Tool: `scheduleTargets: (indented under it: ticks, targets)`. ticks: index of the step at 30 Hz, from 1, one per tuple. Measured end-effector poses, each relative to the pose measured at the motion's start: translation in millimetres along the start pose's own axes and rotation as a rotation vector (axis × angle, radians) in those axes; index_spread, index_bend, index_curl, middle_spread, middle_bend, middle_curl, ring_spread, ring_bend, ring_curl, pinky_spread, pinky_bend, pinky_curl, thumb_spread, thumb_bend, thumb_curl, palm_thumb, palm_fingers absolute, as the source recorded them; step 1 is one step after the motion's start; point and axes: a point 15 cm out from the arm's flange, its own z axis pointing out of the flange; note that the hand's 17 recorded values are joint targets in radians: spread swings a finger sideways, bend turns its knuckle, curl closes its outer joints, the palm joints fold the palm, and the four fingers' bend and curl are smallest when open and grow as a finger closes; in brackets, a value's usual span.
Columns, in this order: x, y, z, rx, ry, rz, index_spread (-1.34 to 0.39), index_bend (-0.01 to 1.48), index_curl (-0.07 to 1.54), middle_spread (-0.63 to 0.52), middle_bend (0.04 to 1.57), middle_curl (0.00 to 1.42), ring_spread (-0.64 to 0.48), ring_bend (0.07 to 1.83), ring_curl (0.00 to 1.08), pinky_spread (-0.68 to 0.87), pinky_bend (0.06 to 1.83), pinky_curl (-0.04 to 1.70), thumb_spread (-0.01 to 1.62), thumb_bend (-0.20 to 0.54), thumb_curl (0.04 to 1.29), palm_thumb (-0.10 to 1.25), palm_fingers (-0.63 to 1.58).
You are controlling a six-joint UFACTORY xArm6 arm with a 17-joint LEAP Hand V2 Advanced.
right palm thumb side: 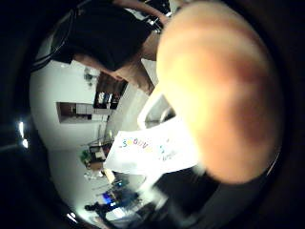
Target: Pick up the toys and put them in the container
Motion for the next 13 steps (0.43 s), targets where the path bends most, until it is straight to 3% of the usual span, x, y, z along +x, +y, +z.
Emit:
scheduleTargets:
  ticks: [3,6,13]
  targets:
    - [1.2,0.0,1.1,-0.002,0.0,-0.009,-0.54,0.2,0.61,-0.22,0.37,0.5,-0.05,0.59,0.29,0.15,0.77,0.34,0.82,-0.072,0.26,0.14,0.05]
    - [1.3,0.1,1.0,-0.003,0.0,-0.018,-0.52,0.19,0.57,-0.19,0.34,0.47,0.0,0.54,0.27,0.26,0.72,0.3,0.79,-0.054,0.27,0.11,0.06]
    - [1.8,0.4,0.0,-0.002,0.0,-0.017,-0.49,0.18,0.49,-0.15,0.29,0.43,0.05,0.46,0.25,0.37,0.66,0.27,0.78,-0.038,0.29,0.09,0.11]
